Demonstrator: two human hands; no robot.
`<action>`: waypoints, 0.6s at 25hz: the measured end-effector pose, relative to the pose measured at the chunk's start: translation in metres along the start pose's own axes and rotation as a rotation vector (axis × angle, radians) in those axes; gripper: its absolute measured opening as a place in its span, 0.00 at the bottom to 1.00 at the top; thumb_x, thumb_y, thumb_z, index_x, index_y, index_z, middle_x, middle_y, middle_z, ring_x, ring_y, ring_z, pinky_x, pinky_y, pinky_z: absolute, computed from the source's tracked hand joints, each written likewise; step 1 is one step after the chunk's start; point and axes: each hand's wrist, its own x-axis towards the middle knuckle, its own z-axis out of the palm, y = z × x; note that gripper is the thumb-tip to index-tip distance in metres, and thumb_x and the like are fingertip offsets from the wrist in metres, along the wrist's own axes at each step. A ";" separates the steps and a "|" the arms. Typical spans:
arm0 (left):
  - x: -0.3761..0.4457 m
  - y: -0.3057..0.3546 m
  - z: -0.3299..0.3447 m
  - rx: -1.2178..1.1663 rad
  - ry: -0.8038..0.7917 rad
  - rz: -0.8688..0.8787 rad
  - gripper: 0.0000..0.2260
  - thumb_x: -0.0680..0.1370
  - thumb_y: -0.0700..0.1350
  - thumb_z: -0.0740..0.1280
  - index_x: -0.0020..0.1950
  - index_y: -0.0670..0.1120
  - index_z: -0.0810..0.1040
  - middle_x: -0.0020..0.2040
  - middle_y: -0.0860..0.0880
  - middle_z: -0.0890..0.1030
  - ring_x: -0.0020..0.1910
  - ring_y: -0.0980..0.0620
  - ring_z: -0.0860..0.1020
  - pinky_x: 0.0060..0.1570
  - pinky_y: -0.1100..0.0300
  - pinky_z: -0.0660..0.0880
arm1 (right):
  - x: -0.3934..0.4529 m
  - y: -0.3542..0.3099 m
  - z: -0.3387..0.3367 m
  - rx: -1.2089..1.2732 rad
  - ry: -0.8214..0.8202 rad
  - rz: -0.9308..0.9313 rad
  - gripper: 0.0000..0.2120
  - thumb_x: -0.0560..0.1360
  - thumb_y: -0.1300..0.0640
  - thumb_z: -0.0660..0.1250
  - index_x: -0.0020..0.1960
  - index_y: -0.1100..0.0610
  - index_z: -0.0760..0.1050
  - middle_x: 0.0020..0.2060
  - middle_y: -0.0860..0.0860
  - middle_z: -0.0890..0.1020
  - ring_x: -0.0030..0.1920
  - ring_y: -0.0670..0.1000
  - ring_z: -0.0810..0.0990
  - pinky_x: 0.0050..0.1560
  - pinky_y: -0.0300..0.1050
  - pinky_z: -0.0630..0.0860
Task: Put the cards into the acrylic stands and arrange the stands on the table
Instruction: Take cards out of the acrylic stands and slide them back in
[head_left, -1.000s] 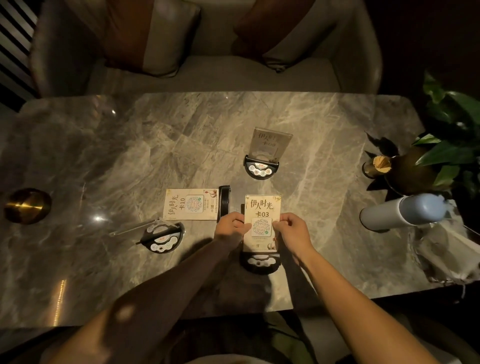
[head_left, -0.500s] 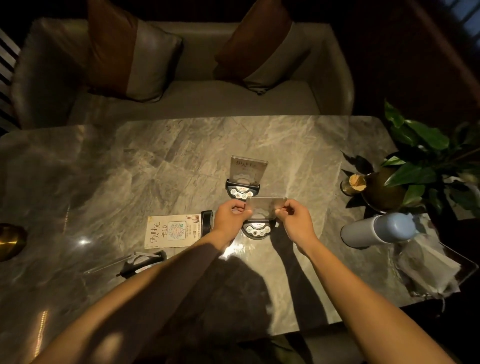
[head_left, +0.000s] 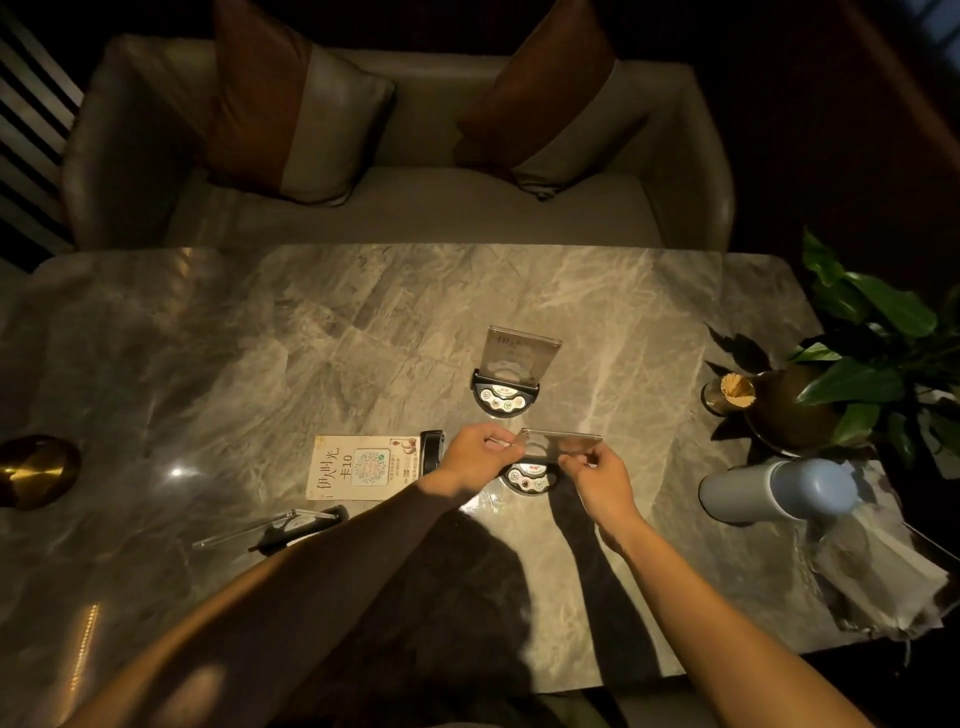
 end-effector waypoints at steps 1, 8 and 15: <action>0.001 0.000 -0.004 0.005 -0.024 -0.019 0.15 0.69 0.55 0.79 0.47 0.47 0.84 0.47 0.46 0.86 0.48 0.49 0.85 0.55 0.56 0.81 | -0.002 0.003 0.003 -0.019 0.011 0.050 0.04 0.74 0.62 0.71 0.47 0.59 0.77 0.38 0.53 0.80 0.39 0.52 0.78 0.41 0.47 0.73; -0.007 0.044 -0.087 0.009 0.083 0.009 0.08 0.73 0.44 0.76 0.51 0.47 0.83 0.47 0.45 0.84 0.48 0.46 0.81 0.59 0.47 0.80 | -0.050 -0.016 0.063 -0.118 -0.260 0.101 0.11 0.74 0.63 0.68 0.33 0.59 0.75 0.30 0.59 0.77 0.31 0.54 0.75 0.30 0.42 0.69; -0.012 0.020 -0.203 0.035 0.267 -0.081 0.19 0.73 0.49 0.76 0.61 0.46 0.79 0.54 0.48 0.81 0.52 0.49 0.79 0.38 0.60 0.75 | -0.054 -0.117 0.144 -0.256 -0.422 -0.374 0.07 0.77 0.57 0.68 0.53 0.55 0.81 0.44 0.50 0.85 0.45 0.51 0.83 0.49 0.46 0.78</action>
